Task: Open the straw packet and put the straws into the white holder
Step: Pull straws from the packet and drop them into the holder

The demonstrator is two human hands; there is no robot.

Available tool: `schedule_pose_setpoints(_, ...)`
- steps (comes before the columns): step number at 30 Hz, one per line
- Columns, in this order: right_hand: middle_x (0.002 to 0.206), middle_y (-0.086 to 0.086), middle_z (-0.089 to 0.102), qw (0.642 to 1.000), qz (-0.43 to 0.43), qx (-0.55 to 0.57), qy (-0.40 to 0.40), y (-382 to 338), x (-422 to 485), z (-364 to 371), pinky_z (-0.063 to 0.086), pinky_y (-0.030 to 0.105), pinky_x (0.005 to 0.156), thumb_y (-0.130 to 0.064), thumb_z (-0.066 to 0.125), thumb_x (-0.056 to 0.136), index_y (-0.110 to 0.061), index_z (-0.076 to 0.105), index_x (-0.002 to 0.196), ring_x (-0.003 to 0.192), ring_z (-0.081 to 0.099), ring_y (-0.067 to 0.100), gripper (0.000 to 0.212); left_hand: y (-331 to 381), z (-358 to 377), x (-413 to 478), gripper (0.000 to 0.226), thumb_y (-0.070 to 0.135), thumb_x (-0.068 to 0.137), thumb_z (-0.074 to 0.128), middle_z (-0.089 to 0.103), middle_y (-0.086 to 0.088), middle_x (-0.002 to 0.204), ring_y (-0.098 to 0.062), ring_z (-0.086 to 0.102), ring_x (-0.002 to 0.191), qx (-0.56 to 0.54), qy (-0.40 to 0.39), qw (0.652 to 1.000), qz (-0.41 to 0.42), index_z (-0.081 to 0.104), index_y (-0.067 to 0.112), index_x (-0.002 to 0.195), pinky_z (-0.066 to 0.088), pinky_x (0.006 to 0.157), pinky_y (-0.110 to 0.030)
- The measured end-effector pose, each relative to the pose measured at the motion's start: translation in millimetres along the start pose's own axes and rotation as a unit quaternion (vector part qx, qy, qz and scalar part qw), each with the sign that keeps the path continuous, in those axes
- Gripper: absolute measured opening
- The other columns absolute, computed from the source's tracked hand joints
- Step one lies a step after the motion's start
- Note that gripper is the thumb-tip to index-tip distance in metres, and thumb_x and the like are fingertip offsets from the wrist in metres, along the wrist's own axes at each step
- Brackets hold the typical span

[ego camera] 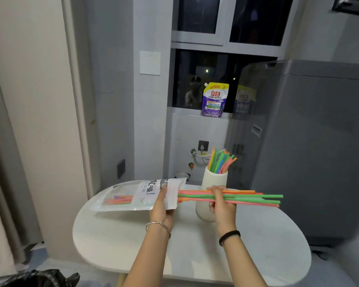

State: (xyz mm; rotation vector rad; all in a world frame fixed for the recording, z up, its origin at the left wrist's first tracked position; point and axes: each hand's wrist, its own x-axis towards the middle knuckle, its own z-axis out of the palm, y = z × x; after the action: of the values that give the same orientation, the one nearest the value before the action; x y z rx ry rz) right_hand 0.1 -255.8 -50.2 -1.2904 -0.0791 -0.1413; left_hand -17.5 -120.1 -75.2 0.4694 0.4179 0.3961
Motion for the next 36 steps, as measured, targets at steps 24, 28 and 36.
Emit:
schedule_pose_setpoints(24,0.054,-0.008,0.052,0.99,-0.077,-0.11,0.05,-51.3,72.2,-26.8,0.038,0.025,0.052,-0.03,0.057,0.09,-0.022,0.053,0.06,0.053,0.049,0.011,0.031,-1.8,6.6,8.1,0.047,0.015,0.093,0.059,0.06,-0.008,0.123,-0.026,0.057,0.11,0.037,0.018,0.998,-0.038,0.049,0.003,0.138,0.058,0.052,-0.025)
schedule_pose_setpoints(28,0.067,-0.003,0.061,0.972,-0.121,-0.203,0.012,-82.7,111.5,-23.2,0.041,0.022,0.054,-0.031,0.054,0.091,-0.015,0.064,0.075,0.06,0.056,0.009,0.025,-3.4,12.3,15.3,0.047,0.016,0.094,0.059,0.06,-0.009,0.125,-0.026,0.058,0.111,0.04,0.004,0.999,-0.028,0.05,0.003,0.138,0.059,0.056,-0.025)
schedule_pose_setpoints(36,0.076,0.022,0.064,0.91,-0.14,-0.386,-0.053,-88.7,143.4,-0.6,0.053,0.036,0.067,-0.032,0.05,0.092,0.0,0.06,0.078,0.078,0.065,0.038,0.036,-7.3,8.9,27.5,0.049,0.018,0.094,0.057,0.058,-0.015,0.128,-0.035,0.056,0.117,0.037,0.017,0.999,-0.035,0.047,0.002,0.139,0.055,0.051,-0.017)
